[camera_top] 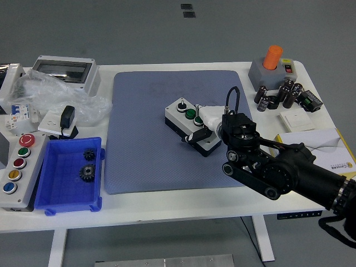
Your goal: Pick up the button,place it on the desk,press the button,press the button
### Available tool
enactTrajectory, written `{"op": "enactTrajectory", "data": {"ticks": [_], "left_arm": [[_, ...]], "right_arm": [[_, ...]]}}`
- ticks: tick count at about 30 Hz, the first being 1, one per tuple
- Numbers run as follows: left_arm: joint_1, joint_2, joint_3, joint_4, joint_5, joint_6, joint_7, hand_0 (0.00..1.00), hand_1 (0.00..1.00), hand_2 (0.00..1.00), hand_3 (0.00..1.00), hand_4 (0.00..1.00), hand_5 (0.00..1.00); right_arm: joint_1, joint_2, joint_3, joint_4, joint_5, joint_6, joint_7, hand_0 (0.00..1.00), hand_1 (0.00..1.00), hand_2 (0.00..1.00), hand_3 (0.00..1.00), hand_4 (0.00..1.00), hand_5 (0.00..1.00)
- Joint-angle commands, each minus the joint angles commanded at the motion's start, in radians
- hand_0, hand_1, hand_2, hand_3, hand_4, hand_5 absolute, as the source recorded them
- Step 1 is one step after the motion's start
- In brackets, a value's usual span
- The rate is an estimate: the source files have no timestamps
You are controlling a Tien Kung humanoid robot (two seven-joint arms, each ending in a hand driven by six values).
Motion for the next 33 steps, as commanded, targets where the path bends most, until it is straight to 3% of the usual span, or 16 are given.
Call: {"op": "enactTrajectory", "data": {"ticks": [3,4,15,16,21,22,28,29,33], "left_arm": [[-0.001,-0.001,-0.001,0.0,0.001,0.001,-0.001,0.676,0.672,0.668,0.665,0.751,0.426],[0.0,-0.002,0.001,0.0,0.001,0.001,-0.002,0.676,0.672,0.666,0.664,0.751,0.423],[0.003,-0.007,0.0,-0.001,0.002,0.006,-0.006,0.676,0.672,0.665,0.664,0.751,0.423],[0.003,-0.008,-0.002,-0.001,0.004,0.007,-0.006,0.676,0.672,0.665,0.662,0.751,0.423],[0.001,-0.012,-0.008,-0.001,0.011,0.011,-0.009,0.676,0.672,0.665,0.662,0.751,0.423],[0.001,-0.012,-0.009,-0.001,0.011,0.013,-0.011,0.677,0.672,0.664,0.661,0.751,0.422],[0.0,-0.011,-0.011,-0.001,0.013,0.017,-0.015,0.677,0.672,0.664,0.661,0.751,0.422],[0.0,-0.012,-0.012,-0.001,0.014,0.018,-0.015,0.676,0.672,0.664,0.662,0.752,0.422],[0.001,-0.013,-0.016,-0.001,0.018,0.019,-0.016,0.676,0.672,0.664,0.662,0.752,0.422]], "right_arm": [[0.001,0.0,-0.006,0.001,-0.003,-0.009,0.0,0.488,0.782,0.925,0.998,0.998,0.5],[0.002,0.0,-0.008,0.001,-0.005,-0.014,0.0,0.357,0.713,0.846,0.998,0.998,0.479],[0.005,0.002,-0.046,0.005,-0.026,-0.056,0.0,0.308,0.669,0.796,0.998,0.989,0.463],[0.005,0.002,-0.049,0.006,-0.029,-0.059,0.0,0.221,0.61,0.709,0.869,0.916,0.393],[0.006,-0.001,-0.062,0.018,-0.047,-0.081,0.0,0.221,0.61,0.709,0.869,0.916,0.393],[0.006,-0.003,-0.065,0.024,-0.054,-0.089,0.0,0.184,0.551,0.587,0.596,0.739,0.253],[0.009,-0.01,-0.08,0.053,-0.064,-0.124,0.0,0.184,0.551,0.587,0.596,0.739,0.253],[0.009,-0.011,-0.083,0.056,-0.064,-0.129,0.0,0.23,0.522,0.482,0.479,0.64,0.005],[0.009,-0.015,-0.101,0.065,-0.057,-0.15,0.0,0.23,0.522,0.482,0.479,0.64,0.005]]}}
